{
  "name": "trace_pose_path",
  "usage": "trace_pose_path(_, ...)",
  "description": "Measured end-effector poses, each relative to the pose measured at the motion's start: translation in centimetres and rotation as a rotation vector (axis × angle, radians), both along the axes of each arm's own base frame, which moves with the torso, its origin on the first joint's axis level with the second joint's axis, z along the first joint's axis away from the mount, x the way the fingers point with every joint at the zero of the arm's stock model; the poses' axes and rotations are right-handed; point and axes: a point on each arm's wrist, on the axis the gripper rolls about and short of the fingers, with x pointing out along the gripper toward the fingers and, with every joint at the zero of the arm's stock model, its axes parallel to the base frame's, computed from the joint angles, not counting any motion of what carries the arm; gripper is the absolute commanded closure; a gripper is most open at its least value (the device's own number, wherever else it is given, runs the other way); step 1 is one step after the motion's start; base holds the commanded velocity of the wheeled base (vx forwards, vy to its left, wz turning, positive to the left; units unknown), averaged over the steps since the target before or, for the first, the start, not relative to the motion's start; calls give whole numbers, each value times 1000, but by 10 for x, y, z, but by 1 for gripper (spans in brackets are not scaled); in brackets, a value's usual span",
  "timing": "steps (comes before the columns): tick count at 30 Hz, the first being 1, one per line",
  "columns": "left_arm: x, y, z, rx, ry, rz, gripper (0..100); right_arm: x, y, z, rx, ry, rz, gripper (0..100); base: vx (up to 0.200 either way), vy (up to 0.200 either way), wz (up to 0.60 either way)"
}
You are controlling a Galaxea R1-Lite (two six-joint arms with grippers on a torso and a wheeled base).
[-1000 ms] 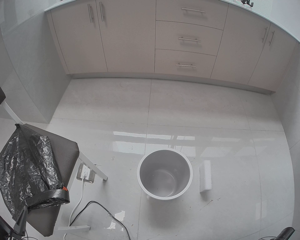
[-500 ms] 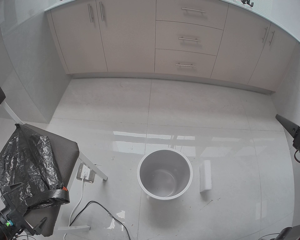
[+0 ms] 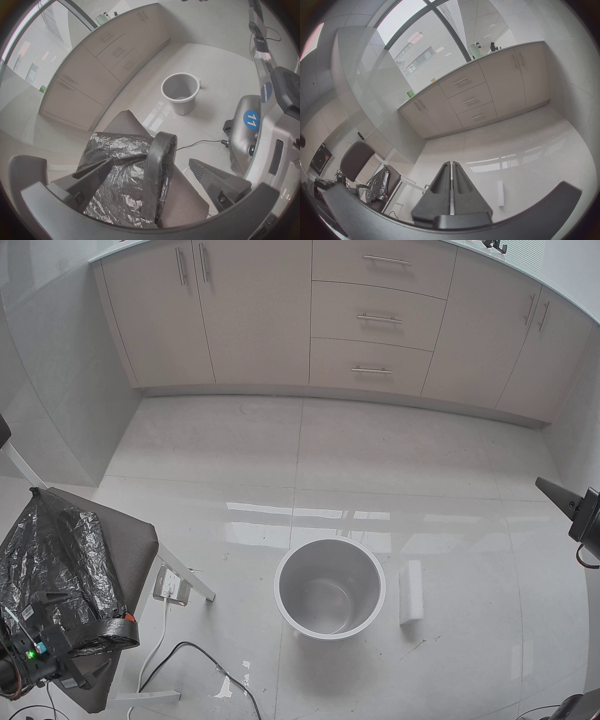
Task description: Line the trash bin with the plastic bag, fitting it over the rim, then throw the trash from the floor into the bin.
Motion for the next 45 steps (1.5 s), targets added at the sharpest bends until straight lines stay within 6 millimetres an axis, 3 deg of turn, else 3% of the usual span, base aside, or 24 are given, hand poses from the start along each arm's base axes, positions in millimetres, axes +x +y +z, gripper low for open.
trace_pose_path(10,34,-5,-7,5,55,5,0,4,1,-4,-5,22,0,100,0,0,0)
trace_pose_path(31,63,-8,-14,118,23,-52,0,6,2,-5,-9,27,0,100,0,0,0)
trace_pose_path(45,69,-8,-19,130,56,-37,0,6,0,-5,-9,29,-11,100,0,0,0)
